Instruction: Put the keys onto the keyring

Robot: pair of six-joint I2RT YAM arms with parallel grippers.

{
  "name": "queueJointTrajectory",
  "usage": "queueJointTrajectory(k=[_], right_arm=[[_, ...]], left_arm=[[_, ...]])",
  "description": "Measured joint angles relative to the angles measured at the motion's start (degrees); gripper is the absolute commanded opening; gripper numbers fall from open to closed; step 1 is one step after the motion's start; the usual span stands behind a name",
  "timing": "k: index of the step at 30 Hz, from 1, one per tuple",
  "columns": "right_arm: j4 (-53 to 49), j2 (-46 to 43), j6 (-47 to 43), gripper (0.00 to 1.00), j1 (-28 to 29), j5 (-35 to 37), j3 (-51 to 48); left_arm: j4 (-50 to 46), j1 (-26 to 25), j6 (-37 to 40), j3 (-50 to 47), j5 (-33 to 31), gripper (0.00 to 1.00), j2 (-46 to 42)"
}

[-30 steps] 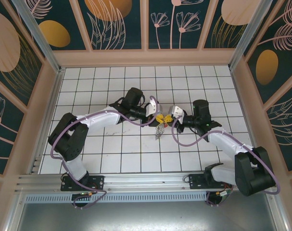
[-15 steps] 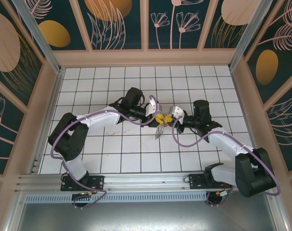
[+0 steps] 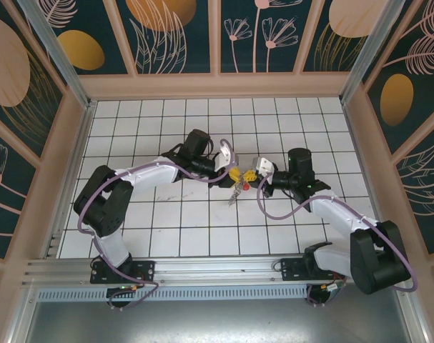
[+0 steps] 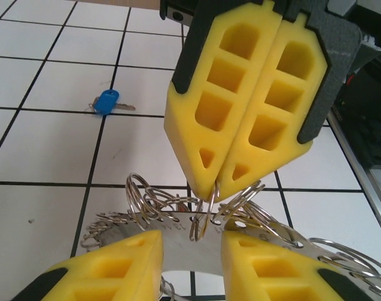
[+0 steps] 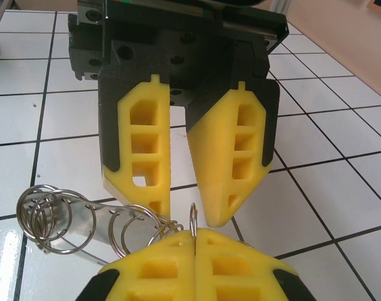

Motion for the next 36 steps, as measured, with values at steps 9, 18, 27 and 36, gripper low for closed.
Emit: queueJointTrajectory(k=[9, 18, 27, 36], right_arm=[[0.0, 0.0, -0.1, 0.0, 0.0, -0.1, 0.0], [0.0, 0.0, 0.0, 0.0, 0.0, -0.3, 0.0], [0.3, 0.0, 0.0, 0.0, -0.1, -0.3, 0.0], [0.6, 0.0, 0.0, 0.0, -0.3, -0.3, 0.0]], left_arm=[[3.9, 0.0, -0.8, -2.1, -1.0, 0.31, -2.1], [3.2, 0.0, -0.4, -1.9, 1.0, 0.3, -1.9], [3.1, 0.0, -0.4, -1.0, 3.0, 0.22, -0.4], [3.1, -0.4, -0.4, -0.2, 3.5, 0.16, -0.2]])
